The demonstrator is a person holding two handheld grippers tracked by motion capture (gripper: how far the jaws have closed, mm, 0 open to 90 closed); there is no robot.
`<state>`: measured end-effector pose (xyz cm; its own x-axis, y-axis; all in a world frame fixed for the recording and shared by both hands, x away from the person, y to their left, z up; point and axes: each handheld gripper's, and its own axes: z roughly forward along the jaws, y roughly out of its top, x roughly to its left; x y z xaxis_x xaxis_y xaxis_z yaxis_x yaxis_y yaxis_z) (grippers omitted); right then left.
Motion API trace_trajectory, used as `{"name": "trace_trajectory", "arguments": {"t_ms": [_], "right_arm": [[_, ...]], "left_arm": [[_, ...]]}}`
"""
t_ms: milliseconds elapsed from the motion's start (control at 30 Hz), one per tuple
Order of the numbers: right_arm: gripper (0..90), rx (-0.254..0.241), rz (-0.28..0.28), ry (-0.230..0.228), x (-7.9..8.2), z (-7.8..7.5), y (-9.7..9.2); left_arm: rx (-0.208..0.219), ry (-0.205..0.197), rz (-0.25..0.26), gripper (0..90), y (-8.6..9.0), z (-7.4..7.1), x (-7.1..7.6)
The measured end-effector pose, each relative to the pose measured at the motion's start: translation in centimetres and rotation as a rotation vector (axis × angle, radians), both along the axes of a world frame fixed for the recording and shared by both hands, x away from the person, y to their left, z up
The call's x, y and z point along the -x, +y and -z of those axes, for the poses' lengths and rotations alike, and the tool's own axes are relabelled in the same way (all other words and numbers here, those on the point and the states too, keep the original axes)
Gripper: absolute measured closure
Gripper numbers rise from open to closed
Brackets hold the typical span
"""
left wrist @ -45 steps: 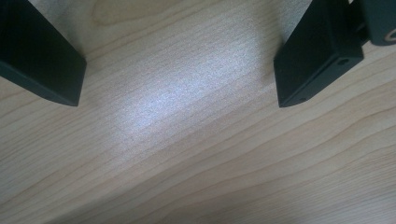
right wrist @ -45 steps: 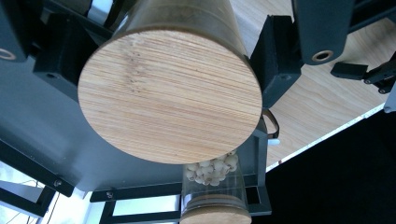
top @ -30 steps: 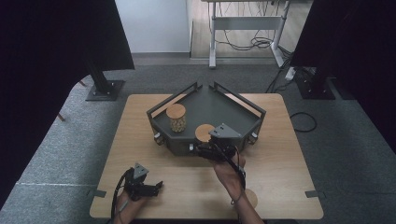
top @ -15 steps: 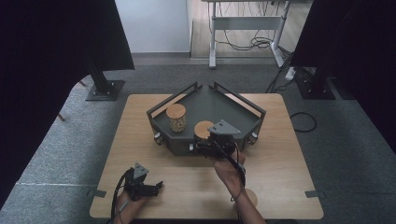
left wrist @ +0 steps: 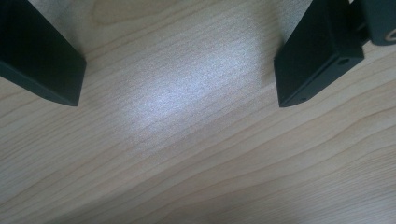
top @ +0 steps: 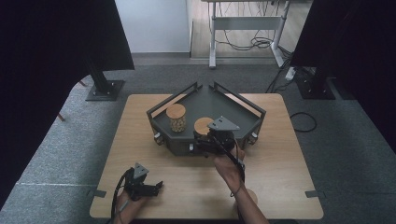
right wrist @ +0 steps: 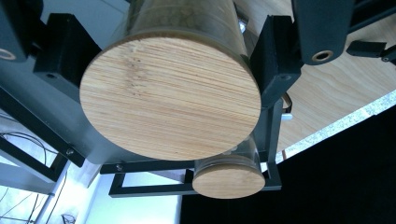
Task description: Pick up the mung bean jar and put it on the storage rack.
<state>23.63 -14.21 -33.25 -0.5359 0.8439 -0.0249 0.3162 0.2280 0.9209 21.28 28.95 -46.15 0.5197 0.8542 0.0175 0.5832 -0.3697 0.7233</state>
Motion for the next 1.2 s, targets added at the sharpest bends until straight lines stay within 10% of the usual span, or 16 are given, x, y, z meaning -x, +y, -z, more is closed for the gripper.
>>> {"name": "trace_trajectory", "arguments": {"t_ms": [1200], "right_arm": [[24.9,0.006,0.023,-0.011,-3.5,0.2,0.1]], "left_arm": [[-0.001,0.0,0.002,2.0,0.0,0.0,0.0]]}}
